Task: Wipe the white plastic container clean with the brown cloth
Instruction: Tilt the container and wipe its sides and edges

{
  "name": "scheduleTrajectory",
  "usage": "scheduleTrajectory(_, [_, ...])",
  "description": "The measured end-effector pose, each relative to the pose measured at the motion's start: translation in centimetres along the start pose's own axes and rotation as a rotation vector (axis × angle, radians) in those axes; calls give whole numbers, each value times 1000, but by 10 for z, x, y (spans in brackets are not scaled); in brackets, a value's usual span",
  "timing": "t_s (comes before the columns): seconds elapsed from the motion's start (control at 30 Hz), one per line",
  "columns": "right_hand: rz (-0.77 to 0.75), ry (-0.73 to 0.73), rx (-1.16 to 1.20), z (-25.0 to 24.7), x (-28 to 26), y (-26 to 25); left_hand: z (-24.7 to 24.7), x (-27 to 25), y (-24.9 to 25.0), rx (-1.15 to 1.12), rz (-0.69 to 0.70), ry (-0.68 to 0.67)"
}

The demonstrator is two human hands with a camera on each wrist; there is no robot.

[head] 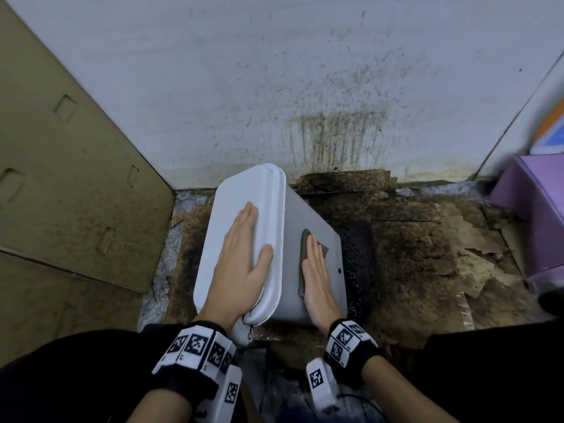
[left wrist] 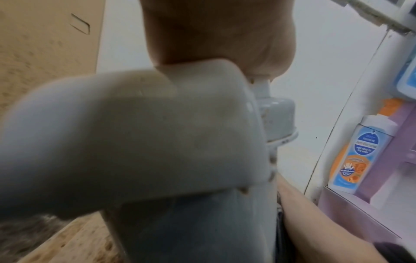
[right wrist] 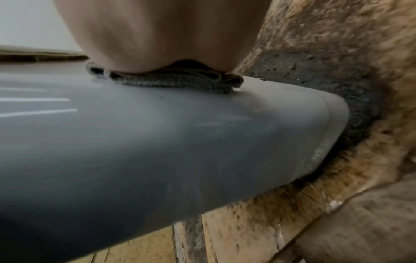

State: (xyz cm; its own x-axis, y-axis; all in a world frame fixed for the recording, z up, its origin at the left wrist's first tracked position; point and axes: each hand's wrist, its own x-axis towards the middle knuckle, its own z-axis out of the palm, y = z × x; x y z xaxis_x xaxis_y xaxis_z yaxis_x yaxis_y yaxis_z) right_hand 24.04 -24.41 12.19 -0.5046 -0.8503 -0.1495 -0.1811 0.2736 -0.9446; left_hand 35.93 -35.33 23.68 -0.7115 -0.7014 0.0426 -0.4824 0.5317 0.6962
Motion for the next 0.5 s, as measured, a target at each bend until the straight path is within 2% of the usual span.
scheduleTrajectory(0.23, [86,1,82,3,-11,1,-1,-1,1,-21,-35,-18])
scheduleTrajectory(0.37, [167,49,182,2,-15,-2,-1,-2,2,-32,-49,-32])
scheduleTrajectory(0.5, [184,115,189,0,-19,-4,0,-3,7,-45,-61,-36])
